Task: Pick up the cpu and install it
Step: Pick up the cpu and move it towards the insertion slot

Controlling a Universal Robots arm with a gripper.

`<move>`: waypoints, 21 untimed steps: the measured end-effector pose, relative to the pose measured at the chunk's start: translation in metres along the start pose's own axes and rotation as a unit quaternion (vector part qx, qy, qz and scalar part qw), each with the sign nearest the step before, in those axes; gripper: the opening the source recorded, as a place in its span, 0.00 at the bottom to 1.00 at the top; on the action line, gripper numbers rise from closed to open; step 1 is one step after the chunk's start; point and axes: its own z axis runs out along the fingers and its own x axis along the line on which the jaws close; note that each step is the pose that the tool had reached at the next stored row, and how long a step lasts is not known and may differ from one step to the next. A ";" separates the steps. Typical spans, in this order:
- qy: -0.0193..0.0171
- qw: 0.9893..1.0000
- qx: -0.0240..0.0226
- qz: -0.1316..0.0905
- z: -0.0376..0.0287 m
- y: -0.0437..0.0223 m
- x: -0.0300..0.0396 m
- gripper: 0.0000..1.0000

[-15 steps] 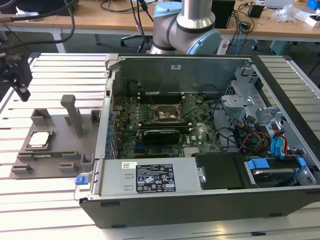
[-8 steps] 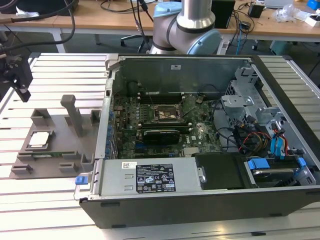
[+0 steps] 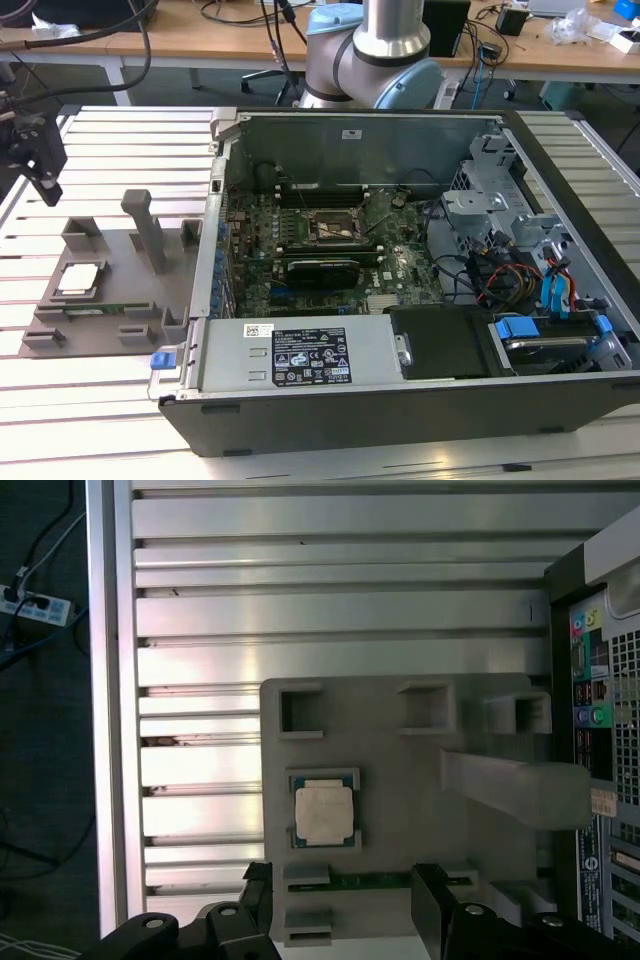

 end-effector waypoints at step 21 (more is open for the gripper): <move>-0.002 1.000 0.000 0.000 0.0434 -0.0003 0.0011 0.66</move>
